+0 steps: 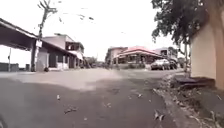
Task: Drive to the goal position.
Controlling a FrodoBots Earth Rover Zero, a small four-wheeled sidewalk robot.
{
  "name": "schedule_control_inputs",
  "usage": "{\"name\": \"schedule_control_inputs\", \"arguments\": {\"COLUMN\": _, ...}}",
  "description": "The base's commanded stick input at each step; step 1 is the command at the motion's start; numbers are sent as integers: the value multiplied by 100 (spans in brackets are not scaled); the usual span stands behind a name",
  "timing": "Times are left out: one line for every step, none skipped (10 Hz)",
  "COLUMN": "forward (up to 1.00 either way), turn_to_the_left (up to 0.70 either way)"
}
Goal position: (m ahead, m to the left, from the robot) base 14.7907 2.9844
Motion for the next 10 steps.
{"name": "schedule_control_inputs", "arguments": {"forward": 70, "turn_to_the_left": 0}}
{"name": "schedule_control_inputs", "arguments": {"forward": 70, "turn_to_the_left": 6}}
{"name": "schedule_control_inputs", "arguments": {"forward": 70, "turn_to_the_left": 24}}
{"name": "schedule_control_inputs", "arguments": {"forward": 70, "turn_to_the_left": 35}}
{"name": "schedule_control_inputs", "arguments": {"forward": 70, "turn_to_the_left": 20}}
{"name": "schedule_control_inputs", "arguments": {"forward": 70, "turn_to_the_left": 5}}
{"name": "schedule_control_inputs", "arguments": {"forward": 70, "turn_to_the_left": 0}}
{"name": "schedule_control_inputs", "arguments": {"forward": 70, "turn_to_the_left": 0}}
{"name": "schedule_control_inputs", "arguments": {"forward": 70, "turn_to_the_left": 0}}
{"name": "schedule_control_inputs", "arguments": {"forward": 70, "turn_to_the_left": 0}}
